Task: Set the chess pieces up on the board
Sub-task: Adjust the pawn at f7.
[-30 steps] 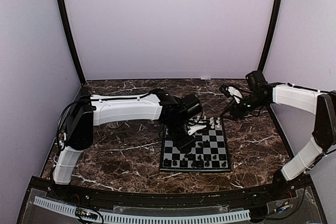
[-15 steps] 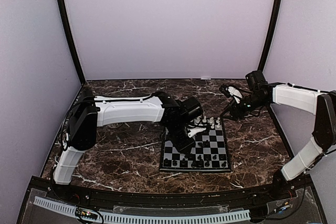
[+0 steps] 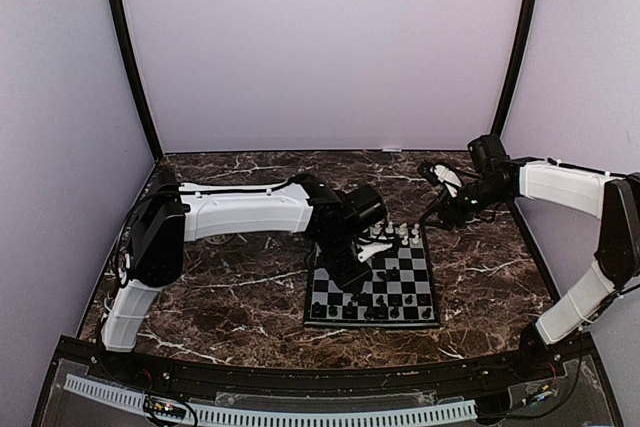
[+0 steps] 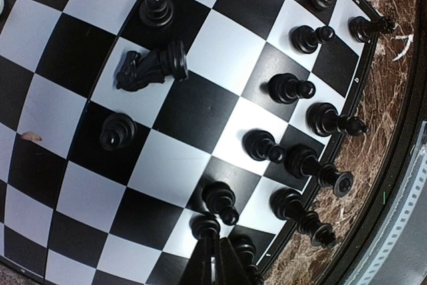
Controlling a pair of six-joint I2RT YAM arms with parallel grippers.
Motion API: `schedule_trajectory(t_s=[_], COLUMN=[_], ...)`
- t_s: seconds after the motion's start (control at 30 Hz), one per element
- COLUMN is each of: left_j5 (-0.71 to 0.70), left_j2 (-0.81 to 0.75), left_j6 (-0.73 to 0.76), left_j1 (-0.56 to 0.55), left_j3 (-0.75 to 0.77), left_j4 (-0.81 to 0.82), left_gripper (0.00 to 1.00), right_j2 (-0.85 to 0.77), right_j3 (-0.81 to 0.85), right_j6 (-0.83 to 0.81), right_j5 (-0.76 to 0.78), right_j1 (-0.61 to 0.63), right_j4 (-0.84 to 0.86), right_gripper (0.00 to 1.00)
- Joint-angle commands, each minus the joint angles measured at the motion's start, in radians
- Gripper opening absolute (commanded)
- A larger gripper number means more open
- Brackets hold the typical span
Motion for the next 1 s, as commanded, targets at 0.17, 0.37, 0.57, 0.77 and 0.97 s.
schedule_trajectory(t_s=[0.17,0.37,0.57,0.77,0.97], left_j5=[-0.042,-0.040,-0.037,0.006,0.058], left_j2=[-0.018,-0.016,-0.017,-0.026,-0.032], left_j6=[0.002,0.002,0.001,0.001,0.001], left_j1=[-0.001,-0.001,-0.001,-0.001,-0.001], left_j3=[-0.034,-0.032,-0.036,-0.030,-0.032], left_j4=[-0.072,-0.040,-0.038,-0.053,-0.034], left_gripper=[0.07,0.14,0.13,0.16,0.16], right_j2=[0.009,0.005,0.004,0.007,0.006], right_j3=[0.016,0.016,0.015,0.016,0.015], right_j6=[-0.008,-0.008,-0.008,-0.008,-0.008], right_j5=[-0.006,-0.004,-0.003,-0.003,-0.001], right_j1=[0.008,0.010,0.009,0.008,0.008], right_j4=[-0.014,-0.016,-0.014,-0.014,-0.014], right_gripper=[0.53,0.53,0.53,0.53,0.53])
